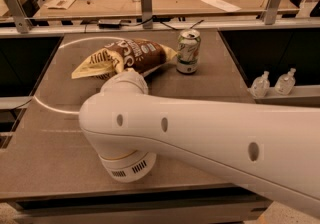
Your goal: Move brown chip bag near 7up can
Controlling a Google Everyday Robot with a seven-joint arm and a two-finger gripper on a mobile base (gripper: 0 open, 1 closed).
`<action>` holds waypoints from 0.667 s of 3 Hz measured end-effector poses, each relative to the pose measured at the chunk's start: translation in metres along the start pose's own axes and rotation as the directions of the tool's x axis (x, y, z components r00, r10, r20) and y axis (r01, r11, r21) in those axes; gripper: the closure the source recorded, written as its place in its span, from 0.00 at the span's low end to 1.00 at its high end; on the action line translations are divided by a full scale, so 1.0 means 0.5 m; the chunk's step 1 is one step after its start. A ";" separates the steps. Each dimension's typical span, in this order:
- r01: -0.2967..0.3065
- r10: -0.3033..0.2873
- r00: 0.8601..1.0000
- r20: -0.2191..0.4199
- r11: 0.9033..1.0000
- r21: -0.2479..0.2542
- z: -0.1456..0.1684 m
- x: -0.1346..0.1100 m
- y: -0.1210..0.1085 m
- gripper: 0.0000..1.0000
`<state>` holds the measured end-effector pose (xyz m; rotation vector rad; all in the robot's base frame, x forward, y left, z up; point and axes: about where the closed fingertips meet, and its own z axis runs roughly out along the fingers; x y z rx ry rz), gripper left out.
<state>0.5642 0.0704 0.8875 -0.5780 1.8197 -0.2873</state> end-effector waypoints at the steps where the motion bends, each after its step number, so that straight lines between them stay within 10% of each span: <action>1: -0.001 0.002 0.999 -0.035 0.999 0.032 -0.012 0.018 -0.018 1.00; 2: -0.106 0.112 0.991 -0.077 0.992 0.071 -0.014 0.066 -0.102 0.84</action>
Offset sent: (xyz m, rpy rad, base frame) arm -0.0090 -0.0286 -0.0151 0.3742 0.2204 0.1587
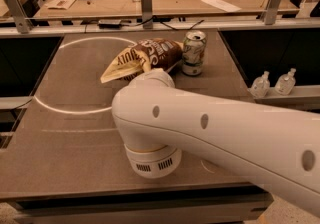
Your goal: Move brown chip bag near 7up can
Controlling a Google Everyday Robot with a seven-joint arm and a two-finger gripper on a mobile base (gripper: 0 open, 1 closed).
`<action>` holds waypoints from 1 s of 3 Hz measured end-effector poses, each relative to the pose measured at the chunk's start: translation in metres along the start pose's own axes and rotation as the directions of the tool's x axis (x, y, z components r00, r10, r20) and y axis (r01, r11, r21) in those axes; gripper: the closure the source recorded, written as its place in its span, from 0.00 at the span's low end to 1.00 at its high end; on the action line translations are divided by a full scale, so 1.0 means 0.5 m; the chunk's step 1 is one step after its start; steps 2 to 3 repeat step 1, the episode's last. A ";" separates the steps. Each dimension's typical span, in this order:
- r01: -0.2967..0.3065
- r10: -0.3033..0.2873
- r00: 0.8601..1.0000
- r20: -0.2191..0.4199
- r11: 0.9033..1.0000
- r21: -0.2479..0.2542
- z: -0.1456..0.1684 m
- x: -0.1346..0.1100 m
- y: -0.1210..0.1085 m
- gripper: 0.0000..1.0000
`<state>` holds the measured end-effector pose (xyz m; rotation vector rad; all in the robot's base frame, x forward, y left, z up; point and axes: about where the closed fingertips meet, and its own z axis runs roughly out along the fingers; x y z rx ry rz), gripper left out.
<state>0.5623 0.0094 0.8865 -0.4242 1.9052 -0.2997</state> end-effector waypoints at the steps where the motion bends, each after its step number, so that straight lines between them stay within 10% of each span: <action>1: -0.006 0.006 1.000 0.005 0.999 -0.049 0.005 0.000 0.020 0.61; 3: -0.006 0.006 1.000 0.005 0.999 -0.049 0.005 0.000 0.020 0.61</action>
Offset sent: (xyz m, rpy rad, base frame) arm 0.0000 0.0000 0.0000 0.0000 0.0000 0.0000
